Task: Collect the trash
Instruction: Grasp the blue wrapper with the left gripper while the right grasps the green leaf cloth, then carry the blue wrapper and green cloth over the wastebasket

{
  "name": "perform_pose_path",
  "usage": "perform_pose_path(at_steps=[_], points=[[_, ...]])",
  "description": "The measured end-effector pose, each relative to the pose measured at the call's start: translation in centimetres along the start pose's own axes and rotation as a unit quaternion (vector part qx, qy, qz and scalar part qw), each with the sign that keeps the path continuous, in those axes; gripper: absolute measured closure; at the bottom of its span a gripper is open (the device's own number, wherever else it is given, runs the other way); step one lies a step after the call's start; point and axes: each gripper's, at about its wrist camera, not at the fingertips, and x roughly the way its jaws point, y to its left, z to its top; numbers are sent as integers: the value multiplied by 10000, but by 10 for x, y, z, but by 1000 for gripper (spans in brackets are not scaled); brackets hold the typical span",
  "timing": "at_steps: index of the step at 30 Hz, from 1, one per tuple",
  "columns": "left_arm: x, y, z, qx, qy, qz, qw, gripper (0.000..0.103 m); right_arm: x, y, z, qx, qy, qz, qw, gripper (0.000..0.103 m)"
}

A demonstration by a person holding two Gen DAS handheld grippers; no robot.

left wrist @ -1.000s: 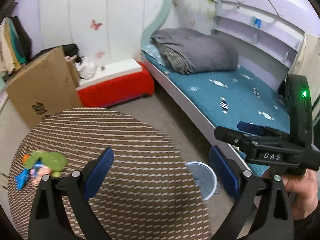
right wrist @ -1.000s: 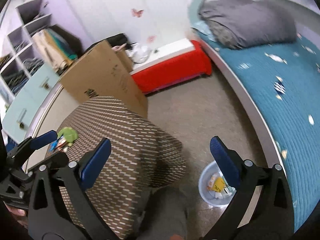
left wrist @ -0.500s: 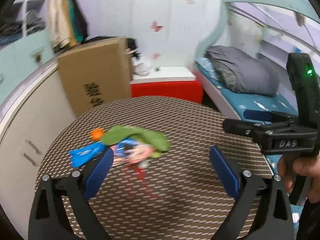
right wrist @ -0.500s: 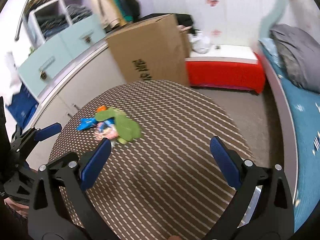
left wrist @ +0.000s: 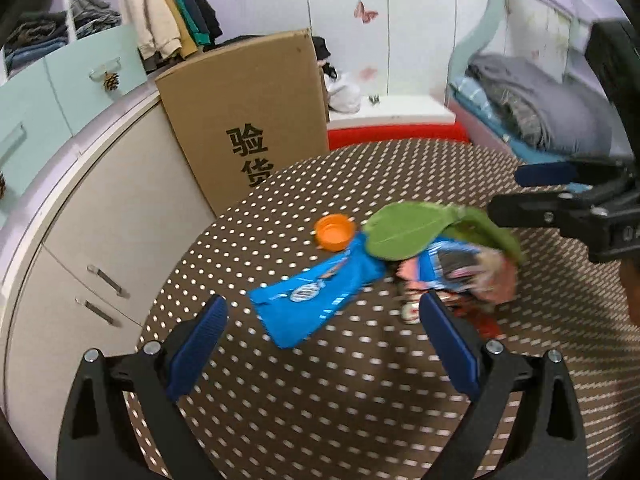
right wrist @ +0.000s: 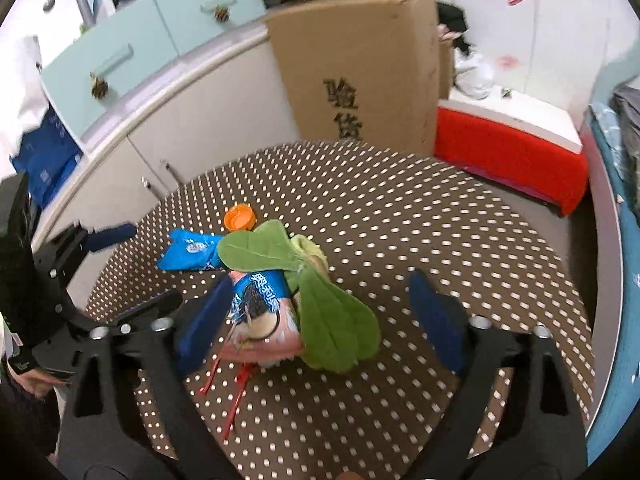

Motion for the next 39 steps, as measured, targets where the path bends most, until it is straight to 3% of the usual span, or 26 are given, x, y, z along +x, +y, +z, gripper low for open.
perform_pose_path(at_steps=[3, 5, 7, 8, 10, 13, 15, 19, 27, 33, 39], points=[[19, 2, 2, 307, 166, 40, 9994, 9, 20, 1, 0, -34, 239, 42, 9997, 43], [27, 1, 1, 418, 249, 37, 9988, 10, 32, 1, -1, -47, 395, 115, 9991, 62], [36, 1, 3, 434, 394, -118, 9982, 34, 32, 0, -2, -17, 376, 255, 9990, 78], [37, 4, 4, 335, 383, -273, 9983, 39, 30, 0, -2, 3, 359, 248, 9990, 83], [38, 8, 8, 134, 455, -594, 9971, 68, 21, -3, -5, 31, 260, 234, 9994, 87], [30, 6, 8, 27, 382, -638, 9972, 86, 0, -12, -11, 151, 56, 181, 9997, 88], [24, 6, 5, -125, 344, -702, 9969, 91, -15, -18, -16, 267, -88, 157, 9995, 88], [4, 5, -3, -507, 217, -824, 9951, 95, -53, -34, -30, 491, -416, 96, 9979, 88], [-44, -23, -12, -731, -100, -1114, 9910, 96, -120, -54, -53, 692, -917, -6, 9934, 88], [-78, -56, -3, -574, -325, -1322, 9890, 96, -183, -70, -76, 760, -1448, -15, 9865, 88], [-113, -112, 20, -316, -649, -1692, 9829, 96, -255, -103, -106, 911, -1988, -370, 9751, 88]])
